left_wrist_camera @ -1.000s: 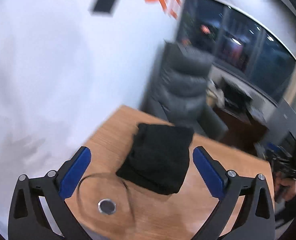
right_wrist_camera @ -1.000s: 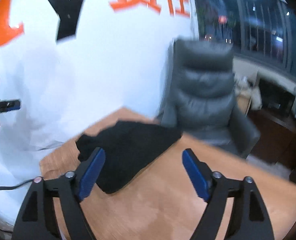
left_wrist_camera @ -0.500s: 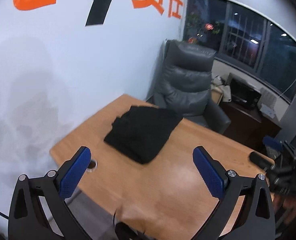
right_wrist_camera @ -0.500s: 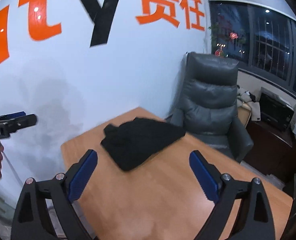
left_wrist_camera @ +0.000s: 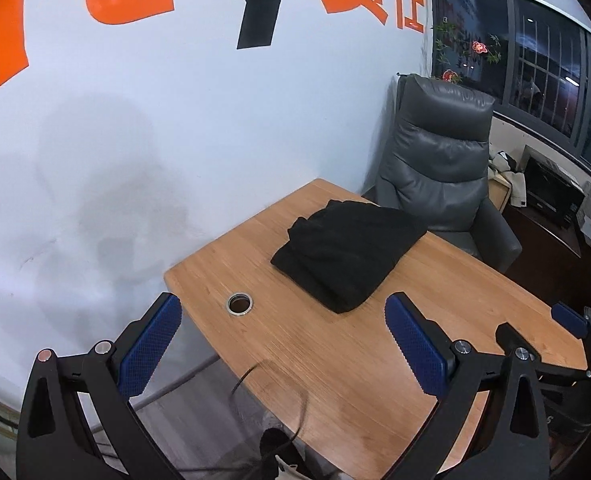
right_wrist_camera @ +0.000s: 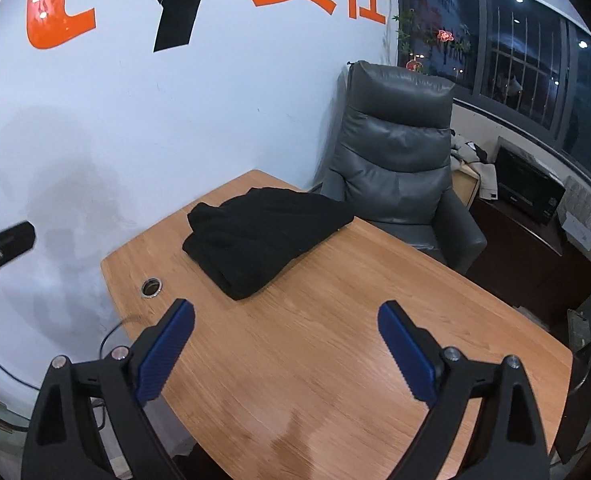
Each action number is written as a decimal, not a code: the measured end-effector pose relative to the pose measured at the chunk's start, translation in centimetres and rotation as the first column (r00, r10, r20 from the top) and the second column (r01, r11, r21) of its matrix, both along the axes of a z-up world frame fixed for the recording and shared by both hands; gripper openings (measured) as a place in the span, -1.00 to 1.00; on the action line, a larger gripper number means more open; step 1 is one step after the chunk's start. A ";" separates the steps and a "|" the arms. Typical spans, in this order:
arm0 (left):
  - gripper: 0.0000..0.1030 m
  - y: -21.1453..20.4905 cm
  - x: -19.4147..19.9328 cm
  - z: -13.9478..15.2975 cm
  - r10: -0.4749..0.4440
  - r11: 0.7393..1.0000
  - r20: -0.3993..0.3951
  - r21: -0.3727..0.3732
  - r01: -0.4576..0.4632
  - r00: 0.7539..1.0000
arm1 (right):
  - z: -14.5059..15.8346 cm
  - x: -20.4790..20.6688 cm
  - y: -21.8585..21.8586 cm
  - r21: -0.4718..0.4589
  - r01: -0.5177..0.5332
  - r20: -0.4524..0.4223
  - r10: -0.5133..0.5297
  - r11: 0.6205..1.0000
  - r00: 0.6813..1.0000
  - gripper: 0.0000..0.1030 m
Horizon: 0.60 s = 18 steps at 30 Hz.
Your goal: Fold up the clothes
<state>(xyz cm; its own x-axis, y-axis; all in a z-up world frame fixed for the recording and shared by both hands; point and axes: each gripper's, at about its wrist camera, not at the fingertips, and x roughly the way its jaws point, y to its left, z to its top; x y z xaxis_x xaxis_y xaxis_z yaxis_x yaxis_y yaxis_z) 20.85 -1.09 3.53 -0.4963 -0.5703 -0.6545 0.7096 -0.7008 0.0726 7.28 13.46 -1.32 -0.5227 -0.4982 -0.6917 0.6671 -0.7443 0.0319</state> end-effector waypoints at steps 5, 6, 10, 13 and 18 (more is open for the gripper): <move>1.00 0.4 -0.3 0.2 0.007 0.999 0.007 -0.032 -0.007 1.000 | 0.2 0.4 0.2 0.028 -0.017 -0.028 0.017 0.999 0.999 0.86; 1.00 0.4 -0.3 0.1 0.007 0.999 0.009 -0.033 -0.006 1.000 | 0.2 0.4 0.1 0.030 -0.019 -0.028 0.020 0.999 0.999 0.86; 0.99 0.3 -0.6 -0.2 0.007 0.999 0.024 -0.034 -0.006 1.000 | 0.0 0.4 -0.2 0.033 -0.024 -0.024 0.024 0.999 0.999 0.86; 0.99 0.2 -1.1 -0.5 0.004 0.999 0.035 -0.032 -0.003 0.999 | -0.2 0.2 -0.7 0.037 -0.030 -0.020 0.030 0.999 0.999 0.86; 0.99 -0.1 -2.0 -1.1 -0.004 1.000 0.053 -0.029 0.005 0.999 | -0.3 0.1 -1.8 0.048 -0.052 -0.015 0.053 0.997 0.998 0.86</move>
